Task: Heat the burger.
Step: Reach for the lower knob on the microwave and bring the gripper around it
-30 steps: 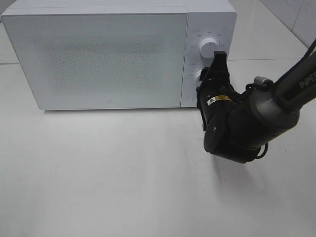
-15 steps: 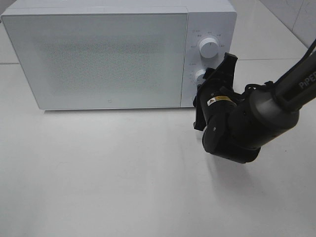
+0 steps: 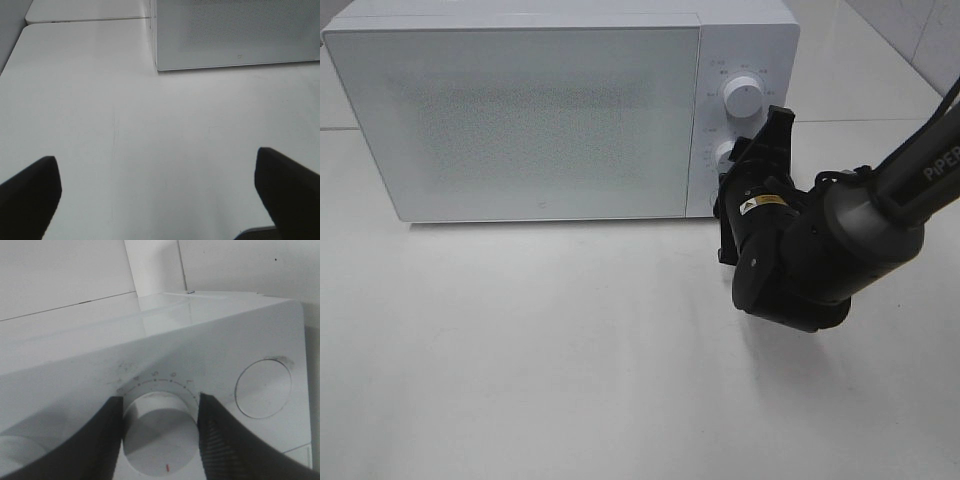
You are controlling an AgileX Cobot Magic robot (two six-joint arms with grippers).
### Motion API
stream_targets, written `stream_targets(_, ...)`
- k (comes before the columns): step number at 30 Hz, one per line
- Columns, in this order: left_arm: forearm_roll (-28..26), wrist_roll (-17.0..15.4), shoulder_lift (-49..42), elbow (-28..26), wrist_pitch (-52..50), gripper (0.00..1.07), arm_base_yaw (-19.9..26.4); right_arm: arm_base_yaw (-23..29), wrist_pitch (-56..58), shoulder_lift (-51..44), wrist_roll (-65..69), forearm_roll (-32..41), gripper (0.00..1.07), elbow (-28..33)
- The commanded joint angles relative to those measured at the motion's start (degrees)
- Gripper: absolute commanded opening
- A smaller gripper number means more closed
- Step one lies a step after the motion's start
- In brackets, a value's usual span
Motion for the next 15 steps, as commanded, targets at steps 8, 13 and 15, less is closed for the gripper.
stream_targets(8,0.0,-0.3,-1.1,0.1,-0.7,0.98,-0.1,-0.1,-4.9,-0.2,-3.3,-1.0,0.34,-0.6)
stream_targets(13,0.0,-0.3,-1.1,0.1,-0.7,0.98,-0.1,-0.1,-6.3,-0.2,-3.9,1.7,0.48,-0.5)
stream_targets(15,0.0,-0.3,-1.1,0.1,-0.7,0.98,-0.1,-0.1,-6.9,-0.2,-4.7,3.7,0.58,0.2)
